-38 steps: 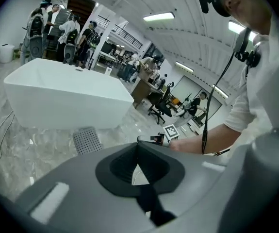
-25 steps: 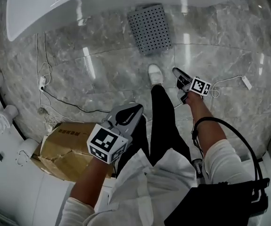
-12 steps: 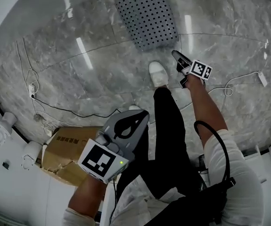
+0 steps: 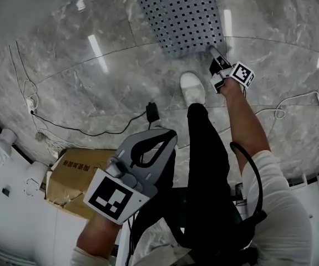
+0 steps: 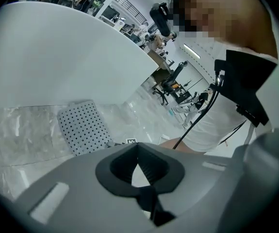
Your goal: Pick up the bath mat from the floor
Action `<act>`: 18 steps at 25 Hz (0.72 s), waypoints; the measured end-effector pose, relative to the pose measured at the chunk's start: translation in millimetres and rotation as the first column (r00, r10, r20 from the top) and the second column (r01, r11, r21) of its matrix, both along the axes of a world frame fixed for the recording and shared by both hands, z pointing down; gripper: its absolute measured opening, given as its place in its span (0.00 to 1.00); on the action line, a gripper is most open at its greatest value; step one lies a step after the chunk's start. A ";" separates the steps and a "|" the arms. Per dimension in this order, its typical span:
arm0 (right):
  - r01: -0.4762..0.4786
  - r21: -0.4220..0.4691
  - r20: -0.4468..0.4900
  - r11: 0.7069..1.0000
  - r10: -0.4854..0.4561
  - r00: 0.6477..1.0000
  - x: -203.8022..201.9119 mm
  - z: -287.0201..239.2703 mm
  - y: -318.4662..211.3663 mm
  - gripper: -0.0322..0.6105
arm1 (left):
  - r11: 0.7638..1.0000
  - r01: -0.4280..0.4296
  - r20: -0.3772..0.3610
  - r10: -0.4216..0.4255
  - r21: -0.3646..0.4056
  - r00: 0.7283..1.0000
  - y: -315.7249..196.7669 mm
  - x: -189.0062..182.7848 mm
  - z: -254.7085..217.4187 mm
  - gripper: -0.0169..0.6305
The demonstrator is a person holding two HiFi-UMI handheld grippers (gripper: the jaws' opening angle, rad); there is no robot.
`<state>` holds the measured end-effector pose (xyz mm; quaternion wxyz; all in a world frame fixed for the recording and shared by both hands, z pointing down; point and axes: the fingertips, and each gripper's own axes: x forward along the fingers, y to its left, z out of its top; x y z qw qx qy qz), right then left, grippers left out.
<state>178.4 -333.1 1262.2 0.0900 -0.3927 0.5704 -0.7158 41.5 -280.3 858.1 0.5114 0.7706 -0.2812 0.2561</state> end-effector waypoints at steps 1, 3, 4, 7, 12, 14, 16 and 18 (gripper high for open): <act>-0.015 0.010 0.011 1.000 0.015 1.000 -0.5 1.2 -4.8 0.22 | 1.000 0.001 0.001 -0.001 -0.001 1.000 0.2 -0.8 3.7 0.04; -0.030 0.024 0.016 0.999 0.029 0.999 0.0 6.1 -13.2 0.22 | 1.000 -0.001 0.001 0.001 -0.003 1.000 1.3 -2.0 9.7 0.04; -0.036 0.030 0.021 0.999 0.035 0.999 -0.6 9.1 -17.7 0.22 | 1.000 -0.004 0.001 0.004 -0.007 1.000 2.4 -2.5 12.2 0.04; -0.059 0.014 0.009 0.998 0.059 0.998 0.4 17.3 -31.9 0.22 | 1.000 -0.004 0.001 0.004 -0.022 1.000 5.0 -4.1 18.4 0.04; -0.074 0.077 0.050 0.994 0.070 0.996 -7.5 -2.3 -50.6 0.10 | 1.000 0.016 -0.009 -0.016 -0.018 1.000 4.0 -6.3 15.0 0.04; -0.045 0.088 0.023 0.995 0.043 0.999 -5.4 -10.5 -47.5 0.09 | 1.000 0.019 -0.013 -0.019 -0.018 1.000 4.5 -4.9 9.7 0.04; -0.043 0.102 0.030 0.994 0.041 0.999 -6.7 -22.6 -51.1 0.09 | 1.000 0.024 -0.019 -0.024 -0.006 1.000 1.1 -3.4 3.0 0.04; -0.058 0.116 0.053 0.992 0.052 0.997 -10.2 -40.8 -55.5 0.09 | 0.999 0.033 -0.031 -0.033 0.008 0.999 -2.3 -1.5 -8.1 0.04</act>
